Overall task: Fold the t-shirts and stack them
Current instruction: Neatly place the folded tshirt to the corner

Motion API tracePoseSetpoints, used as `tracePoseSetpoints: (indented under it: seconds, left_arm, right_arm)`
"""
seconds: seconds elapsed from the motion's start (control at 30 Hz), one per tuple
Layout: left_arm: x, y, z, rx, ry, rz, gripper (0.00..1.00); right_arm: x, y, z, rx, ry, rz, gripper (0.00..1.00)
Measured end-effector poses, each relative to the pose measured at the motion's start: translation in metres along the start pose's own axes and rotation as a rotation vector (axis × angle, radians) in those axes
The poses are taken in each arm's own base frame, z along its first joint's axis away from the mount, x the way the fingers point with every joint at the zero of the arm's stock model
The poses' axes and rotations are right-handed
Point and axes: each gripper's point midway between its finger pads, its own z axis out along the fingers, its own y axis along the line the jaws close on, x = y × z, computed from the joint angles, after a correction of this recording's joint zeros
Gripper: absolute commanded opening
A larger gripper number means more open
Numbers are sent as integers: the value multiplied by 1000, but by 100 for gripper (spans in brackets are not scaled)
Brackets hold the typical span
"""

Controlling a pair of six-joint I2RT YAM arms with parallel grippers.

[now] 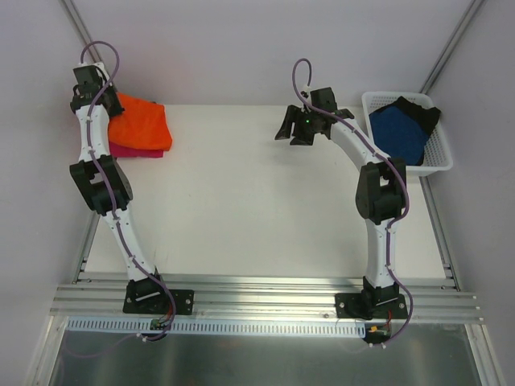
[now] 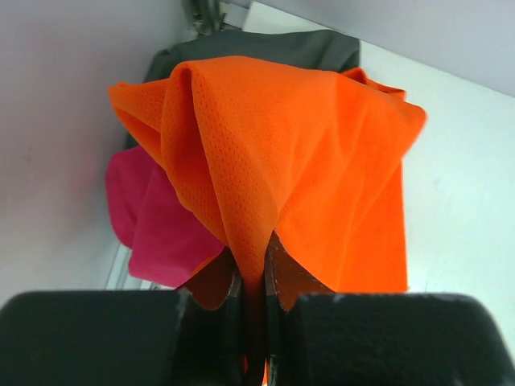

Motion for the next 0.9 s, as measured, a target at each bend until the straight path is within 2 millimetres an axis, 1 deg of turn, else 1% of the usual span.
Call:
tracePoseSetpoints:
  seconds: [0.07,0.1,0.13,0.17,0.2,0.23,0.4,0.47,0.53,0.63,0.73,0.8,0.83,0.9]
  left_arm:
    - [-1,6,0,-37,-4,1,1]
    - [-2,10,0,-56,-8,1,13]
    - [-4,14,-1,-78,-13,3,47]
    - [-6,17,-1,-100,-19,8,69]
    - [-8,21,-2,-120,-26,9,86]
    - [-11,24,-3,-140,-37,8,99]
    - [-19,22,-3,-190,-70,11,99]
    - [-19,13,-2,-194,-71,26,99]
    - [-18,-4,-1,-180,-71,54,99]
    - [-15,-41,0,-126,-69,94,99]
    - [-2,-87,-5,-38,-43,134,99]
    - [14,-119,-12,28,-12,155,99]
    - [24,-137,-17,68,12,162,99]
    - [50,-174,-32,154,68,174,99]
  right_arm:
    - [0,0,0,1,1,0,69]
    - [1,0,0,1,2,0,69]
    - [1,-1,0,2,2,0,69]
    - [1,-1,0,3,2,0,69]
    - [1,-1,1,4,2,-1,69]
    - [1,-1,1,3,2,-3,69]
    - [2,1,1,2,4,-8,69]
    - [3,1,1,1,5,-11,69]
    - [4,1,2,2,7,-12,69]
    - [8,-2,4,8,18,-10,69]
    - [13,-6,5,19,30,-8,70]
    - [14,-9,4,33,31,-23,71]
    - [14,-10,3,41,31,-34,74]
    - [12,-13,-5,58,30,-58,76]
